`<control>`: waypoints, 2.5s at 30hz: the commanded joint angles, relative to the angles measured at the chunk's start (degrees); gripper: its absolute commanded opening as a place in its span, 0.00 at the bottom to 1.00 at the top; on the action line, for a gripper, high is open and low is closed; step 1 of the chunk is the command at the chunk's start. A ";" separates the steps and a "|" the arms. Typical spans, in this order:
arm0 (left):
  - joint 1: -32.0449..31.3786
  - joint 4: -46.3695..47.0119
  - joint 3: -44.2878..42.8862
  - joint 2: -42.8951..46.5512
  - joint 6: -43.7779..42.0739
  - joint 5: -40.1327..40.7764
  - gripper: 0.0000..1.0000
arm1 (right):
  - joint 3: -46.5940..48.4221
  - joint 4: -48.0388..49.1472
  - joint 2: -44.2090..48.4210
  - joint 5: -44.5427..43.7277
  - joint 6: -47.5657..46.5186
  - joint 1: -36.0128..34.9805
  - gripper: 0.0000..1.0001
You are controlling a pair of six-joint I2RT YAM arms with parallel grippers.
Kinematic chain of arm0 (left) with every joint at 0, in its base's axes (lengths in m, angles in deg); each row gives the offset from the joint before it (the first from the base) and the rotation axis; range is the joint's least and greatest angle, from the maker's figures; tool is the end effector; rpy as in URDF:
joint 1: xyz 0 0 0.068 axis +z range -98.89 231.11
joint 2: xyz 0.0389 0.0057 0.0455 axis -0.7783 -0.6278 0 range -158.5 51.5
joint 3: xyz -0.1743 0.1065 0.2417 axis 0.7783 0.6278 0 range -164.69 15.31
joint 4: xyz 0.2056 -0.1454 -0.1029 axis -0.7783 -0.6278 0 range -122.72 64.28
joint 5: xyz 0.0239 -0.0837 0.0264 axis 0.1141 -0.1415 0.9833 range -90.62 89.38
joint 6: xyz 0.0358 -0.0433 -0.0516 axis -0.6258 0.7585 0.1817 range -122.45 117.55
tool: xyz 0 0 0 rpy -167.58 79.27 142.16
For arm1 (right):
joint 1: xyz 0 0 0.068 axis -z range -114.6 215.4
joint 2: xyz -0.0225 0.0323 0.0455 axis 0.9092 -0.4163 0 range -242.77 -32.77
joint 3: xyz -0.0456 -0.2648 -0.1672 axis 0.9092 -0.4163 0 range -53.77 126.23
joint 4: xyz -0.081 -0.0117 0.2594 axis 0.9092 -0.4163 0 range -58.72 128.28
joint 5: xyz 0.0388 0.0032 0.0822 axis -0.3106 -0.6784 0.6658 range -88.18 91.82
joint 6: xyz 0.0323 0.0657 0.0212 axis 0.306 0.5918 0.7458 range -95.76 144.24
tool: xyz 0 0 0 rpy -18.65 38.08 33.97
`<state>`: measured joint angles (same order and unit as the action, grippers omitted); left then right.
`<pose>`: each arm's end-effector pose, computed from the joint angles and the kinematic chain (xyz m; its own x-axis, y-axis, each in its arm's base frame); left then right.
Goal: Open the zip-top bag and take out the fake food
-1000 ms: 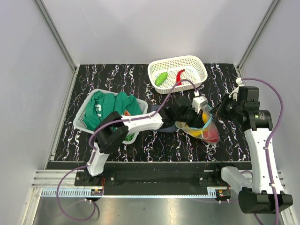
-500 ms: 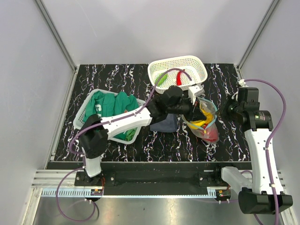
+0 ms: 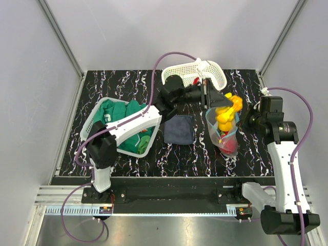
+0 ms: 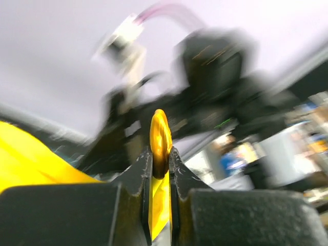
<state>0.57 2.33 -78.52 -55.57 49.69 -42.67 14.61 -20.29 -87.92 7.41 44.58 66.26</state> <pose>0.2790 -0.4073 0.4397 -0.6779 -0.0989 -0.7285 0.7327 -0.1729 -0.6582 0.1765 0.0036 0.3856 -0.6854 0.3562 -0.6351 0.1971 0.9304 0.3091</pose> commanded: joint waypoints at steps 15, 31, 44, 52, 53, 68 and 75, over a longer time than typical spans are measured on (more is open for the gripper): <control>14.85 11.09 -16.04 -8.50 17.15 -1.39 0.00 | 1.14 1.35 -0.48 1.80 -0.12 0.02 0.00; 22.42 -16.46 -40.65 -34.61 -16.80 22.70 0.00 | 0.35 1.52 0.49 2.68 -0.21 0.10 0.00; 23.47 -24.18 -39.34 -32.96 -20.75 25.17 0.79 | 0.26 2.67 -0.30 6.28 0.67 0.10 0.00; 19.00 -24.36 -18.62 -10.38 -25.24 19.99 0.45 | 1.84 2.67 -1.18 8.82 0.67 0.10 0.00; 18.12 -23.84 -13.20 -8.09 -25.42 19.20 0.44 | 1.93 2.58 -1.36 9.09 0.93 0.02 0.00; -1.92 -32.88 3.47 4.41 -26.92 22.25 0.14 | 3.87 1.96 -0.22 8.48 3.57 0.02 0.00; -4.56 -38.23 -1.62 -0.68 -23.23 27.70 0.10 | 2.20 4.77 1.28 13.90 6.11 0.02 0.00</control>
<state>-2.84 -33.56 -75.43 -54.32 24.53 -20.31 16.18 -19.37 -88.47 15.89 48.27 66.26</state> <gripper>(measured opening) 0.119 0.008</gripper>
